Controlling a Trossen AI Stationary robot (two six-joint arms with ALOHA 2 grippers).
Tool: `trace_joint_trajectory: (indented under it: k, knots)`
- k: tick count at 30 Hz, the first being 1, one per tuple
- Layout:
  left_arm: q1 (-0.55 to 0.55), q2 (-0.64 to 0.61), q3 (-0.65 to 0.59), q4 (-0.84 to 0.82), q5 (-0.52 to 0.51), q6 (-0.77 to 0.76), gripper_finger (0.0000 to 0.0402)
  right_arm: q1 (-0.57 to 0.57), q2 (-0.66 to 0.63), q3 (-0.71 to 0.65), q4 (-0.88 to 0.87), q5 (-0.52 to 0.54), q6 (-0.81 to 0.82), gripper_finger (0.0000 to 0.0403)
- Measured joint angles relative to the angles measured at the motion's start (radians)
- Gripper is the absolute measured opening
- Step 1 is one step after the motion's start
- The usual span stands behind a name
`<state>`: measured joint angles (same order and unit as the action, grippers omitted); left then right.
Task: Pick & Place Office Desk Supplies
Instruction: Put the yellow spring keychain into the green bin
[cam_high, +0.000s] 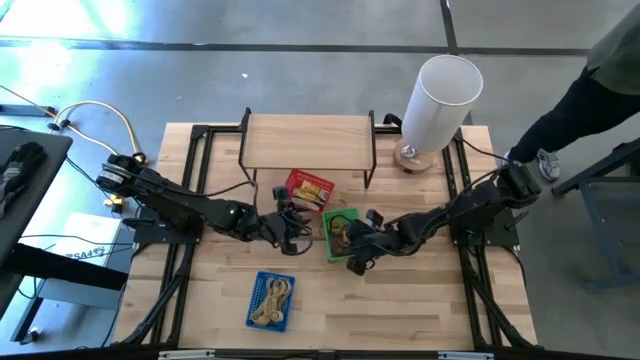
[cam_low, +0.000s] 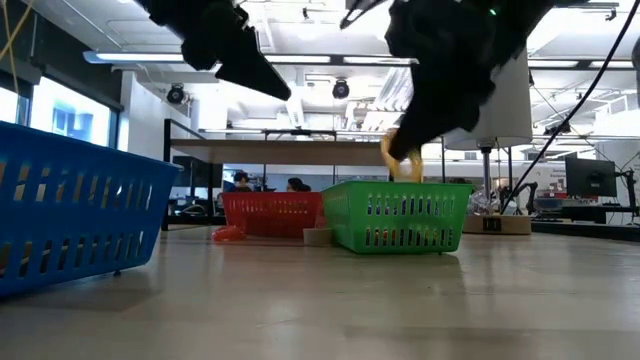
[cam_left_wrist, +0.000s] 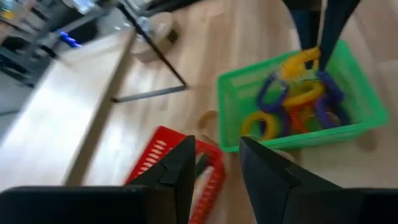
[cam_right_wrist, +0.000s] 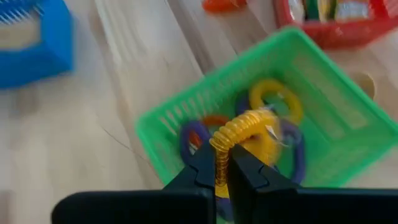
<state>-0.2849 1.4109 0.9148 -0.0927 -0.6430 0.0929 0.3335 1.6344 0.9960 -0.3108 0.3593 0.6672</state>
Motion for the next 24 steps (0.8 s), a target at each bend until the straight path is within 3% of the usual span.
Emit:
trace_joint_trajectory:
  k: [8, 15, 24]
  knots:
    - [0.026, 0.000, 0.000, -0.005, 0.273, -0.088, 0.0116, -0.053, 0.030, 0.004, 0.070, -0.121, -0.101, 0.0005]
    - [0.031, 0.000, 0.000, -0.019, 0.271, -0.092, 0.0116, -0.079, 0.073, 0.001, 0.056, -0.168, -0.088, 0.0006]
    - [0.083, 0.000, -0.001, -0.026, 0.274, -0.128, 0.0116, -0.078, 0.075, 0.002, 0.005, -0.125, -0.058, 0.0006]
